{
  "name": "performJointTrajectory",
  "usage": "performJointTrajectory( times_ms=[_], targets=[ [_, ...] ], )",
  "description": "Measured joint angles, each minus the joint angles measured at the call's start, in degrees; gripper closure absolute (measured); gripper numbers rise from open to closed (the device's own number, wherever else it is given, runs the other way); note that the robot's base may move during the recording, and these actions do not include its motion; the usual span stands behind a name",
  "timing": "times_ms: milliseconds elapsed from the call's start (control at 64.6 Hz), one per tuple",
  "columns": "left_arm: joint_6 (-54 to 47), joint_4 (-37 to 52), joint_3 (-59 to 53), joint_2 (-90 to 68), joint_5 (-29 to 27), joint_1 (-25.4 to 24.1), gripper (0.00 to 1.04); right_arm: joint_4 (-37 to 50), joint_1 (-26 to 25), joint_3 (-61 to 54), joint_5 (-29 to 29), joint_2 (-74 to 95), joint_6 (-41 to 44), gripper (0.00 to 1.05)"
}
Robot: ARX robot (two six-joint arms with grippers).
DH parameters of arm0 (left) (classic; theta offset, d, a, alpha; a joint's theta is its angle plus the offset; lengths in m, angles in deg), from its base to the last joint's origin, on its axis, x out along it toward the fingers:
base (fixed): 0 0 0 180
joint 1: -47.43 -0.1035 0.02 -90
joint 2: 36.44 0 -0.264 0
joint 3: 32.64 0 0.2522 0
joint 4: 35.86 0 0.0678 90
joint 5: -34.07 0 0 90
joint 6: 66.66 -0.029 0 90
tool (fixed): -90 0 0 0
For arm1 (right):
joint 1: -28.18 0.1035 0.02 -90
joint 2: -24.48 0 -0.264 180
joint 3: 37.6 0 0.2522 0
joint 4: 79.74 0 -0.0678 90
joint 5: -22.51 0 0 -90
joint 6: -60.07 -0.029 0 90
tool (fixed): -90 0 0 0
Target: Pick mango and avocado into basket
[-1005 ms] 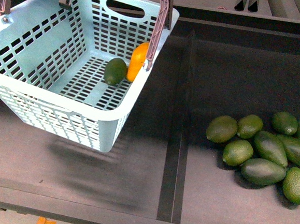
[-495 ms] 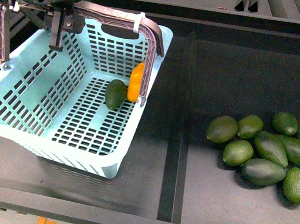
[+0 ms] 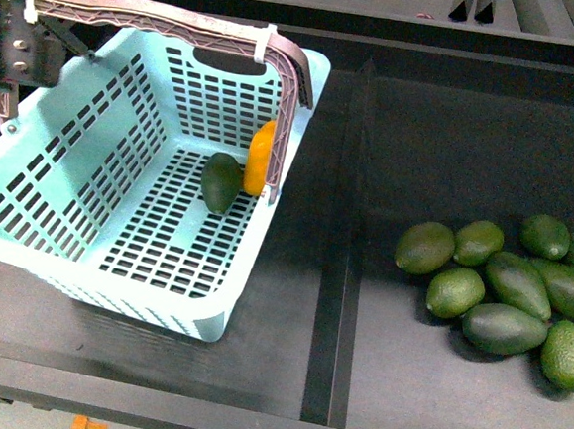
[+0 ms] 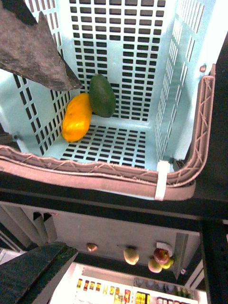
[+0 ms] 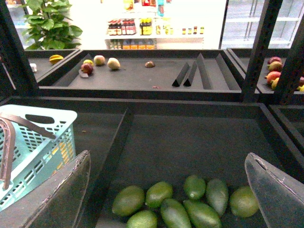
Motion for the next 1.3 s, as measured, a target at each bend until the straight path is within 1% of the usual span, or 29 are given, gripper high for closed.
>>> performJointTrajectory(
  times_ms=[139,155,186,201,232,247,263,278,294,309,356,402,433,480,510,526,572,681,835,882,944,1299],
  targets=[
    [0.1,-0.1,0.0,1.4,-0.1,0.2,0.08,0.0,0.0,0.0,0.0,0.0,0.0,0.09],
    [-1.2,1.4,-0.6,1.3,0.5,0.1,0.09,0.0,0.0,0.0,0.0,0.0,0.0,0.09],
    [-10.3,12.9,-5.1,1.7,3.9,-0.4,0.16,0.0,0.0,0.0,0.0,0.0,0.0,0.09],
    [-13.0,16.2,-6.5,1.8,4.9,-0.6,0.18,0.0,0.0,0.0,0.0,0.0,0.0,0.09],
    [-25.0,29.4,-12.4,2.4,7.5,-1.2,0.25,0.0,0.0,0.0,0.0,0.0,0.0,0.09],
    [-29.5,35.8,-15.4,2.8,8.2,-1.5,0.28,0.0,0.0,0.0,0.0,-0.1,0.0,0.09],
    [-37.7,41.8,-18.4,3.3,8.9,-1.9,0.32,0.0,0.0,0.0,0.0,0.0,0.0,0.09],
    [-42.5,46.9,-20.9,3.8,9.3,-2.2,0.36,0.0,0.0,0.0,-0.1,0.0,0.0,0.09],
    [-47.1,49.2,-22.1,4.2,9.4,-2.4,0.37,0.0,0.0,0.0,-0.1,0.0,0.0,0.09],
    [-51.7,53.5,-24.3,5.1,9.9,-2.8,0.41,0.0,0.0,0.0,-0.1,0.0,0.0,0.09],
    [-69.2,62.5,-29.3,8.2,10.6,-4.1,0.52,0.0,0.0,0.0,-0.1,0.0,0.0,0.09],
    [-81.1,66.5,-32.7,11.8,11.5,-5.4,0.62,0.0,0.0,0.0,-0.1,0.0,0.0,0.09],
    [-86.3,67.3,-34.7,13.9,12.0,-6.1,0.69,0.0,0.0,0.0,0.0,0.0,0.0,0.09],
    [-91.2,67.6,-37.8,16.2,13.1,-7.0,0.80,0.0,0.0,0.0,0.0,0.0,0.0,0.09],
    [-93.2,67.6,-39.8,17.4,13.7,-7.5,0.87,0.0,0.0,0.0,0.0,0.0,0.0,0.09],
    [-94.2,67.6,-41.2,18.4,14.1,-7.8,0.93,0.0,0.0,0.0,0.0,0.0,0.0,0.09],
    [-95.5,67.5,-43.5,20.5,14.9,-8.5,1.03,0.0,0.0,0.0,-0.1,0.0,0.0,0.09],
    [-96.9,66.6,-47.5,26.1,16.4,-10.1,1.03,0.0,0.0,0.0,0.0,0.0,0.0,0.09],
    [-97.3,62.9,-52.5,34.3,18.0,-11.9,1.03,0.0,0.0,0.0,0.0,0.0,0.0,0.09],
    [-97.5,64.7,-54.2,35.0,21.6,-14.0,1.03,0.0,0.0,0.0,-0.1,0.0,0.0,0.09],
    [-97.5,64.7,-56.1,36.2,21.9,-15.8,1.03,0.0,0.0,0.0,-0.1,-0.1,0.0,0.09],
    [-97.7,47.9,-59.6,56.6,22.3,-16.2,1.03,0.0,0.0,0.0,0.0,0.0,0.0,0.09]
  ],
)
